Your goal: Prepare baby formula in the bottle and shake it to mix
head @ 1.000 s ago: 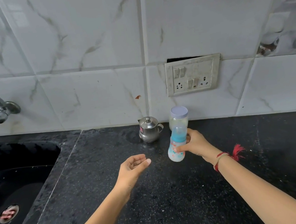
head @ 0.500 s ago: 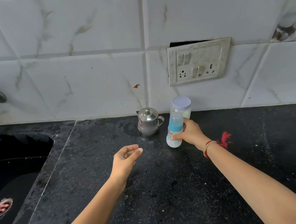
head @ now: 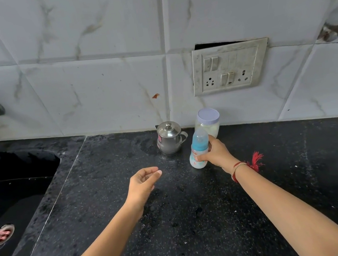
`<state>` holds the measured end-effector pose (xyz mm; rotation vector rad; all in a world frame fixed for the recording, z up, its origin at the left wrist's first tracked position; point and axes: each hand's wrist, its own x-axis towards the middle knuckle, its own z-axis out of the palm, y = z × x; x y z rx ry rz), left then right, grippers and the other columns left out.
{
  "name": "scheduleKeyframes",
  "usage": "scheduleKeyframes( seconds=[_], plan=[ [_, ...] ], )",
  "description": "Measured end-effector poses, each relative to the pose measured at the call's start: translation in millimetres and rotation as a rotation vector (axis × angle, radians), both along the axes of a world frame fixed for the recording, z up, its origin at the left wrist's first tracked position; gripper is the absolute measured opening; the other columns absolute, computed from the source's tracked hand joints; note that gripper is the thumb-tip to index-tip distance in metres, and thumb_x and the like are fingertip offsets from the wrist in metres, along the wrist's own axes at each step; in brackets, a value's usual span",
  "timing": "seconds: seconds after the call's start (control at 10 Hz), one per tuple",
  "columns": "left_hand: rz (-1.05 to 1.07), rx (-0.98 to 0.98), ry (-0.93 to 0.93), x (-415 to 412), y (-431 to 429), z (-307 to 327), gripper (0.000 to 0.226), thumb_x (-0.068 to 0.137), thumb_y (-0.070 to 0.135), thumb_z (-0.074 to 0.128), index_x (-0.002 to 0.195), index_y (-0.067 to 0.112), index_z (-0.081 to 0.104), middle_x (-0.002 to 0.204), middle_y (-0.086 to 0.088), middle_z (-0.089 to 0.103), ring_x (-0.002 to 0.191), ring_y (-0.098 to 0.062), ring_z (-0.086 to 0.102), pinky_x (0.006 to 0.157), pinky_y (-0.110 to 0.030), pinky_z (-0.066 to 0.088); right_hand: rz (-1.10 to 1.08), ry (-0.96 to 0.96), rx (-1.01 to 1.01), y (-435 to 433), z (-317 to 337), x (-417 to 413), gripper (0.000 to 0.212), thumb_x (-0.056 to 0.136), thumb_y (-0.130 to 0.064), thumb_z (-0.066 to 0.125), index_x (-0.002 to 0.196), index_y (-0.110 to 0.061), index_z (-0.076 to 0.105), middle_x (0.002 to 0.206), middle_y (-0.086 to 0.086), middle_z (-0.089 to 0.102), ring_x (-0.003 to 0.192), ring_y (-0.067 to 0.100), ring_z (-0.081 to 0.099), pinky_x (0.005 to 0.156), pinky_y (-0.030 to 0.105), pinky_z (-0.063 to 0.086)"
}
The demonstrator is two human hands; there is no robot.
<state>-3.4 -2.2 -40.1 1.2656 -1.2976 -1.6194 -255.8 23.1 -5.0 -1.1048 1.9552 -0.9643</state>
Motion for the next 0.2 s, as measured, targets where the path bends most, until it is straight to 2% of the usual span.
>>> scheduleKeyframes(
  seconds=[0.2],
  plan=[
    [-0.001, -0.065, -0.037, -0.4, 0.5, 5.6, 0.017, 0.086, 0.026, 0.073, 0.101, 0.022, 0.068, 0.09, 0.005, 0.07, 0.088, -0.011, 0.063, 0.075, -0.025, 0.046, 0.051, -0.011, -0.023, 12.2, 8.4, 2.0, 0.088, 0.07, -0.009, 0.08, 0.14, -0.026, 0.028, 0.142, 0.003, 0.04, 0.131, 0.023, 0.039, 0.106, 0.045, 0.036]
  ],
)
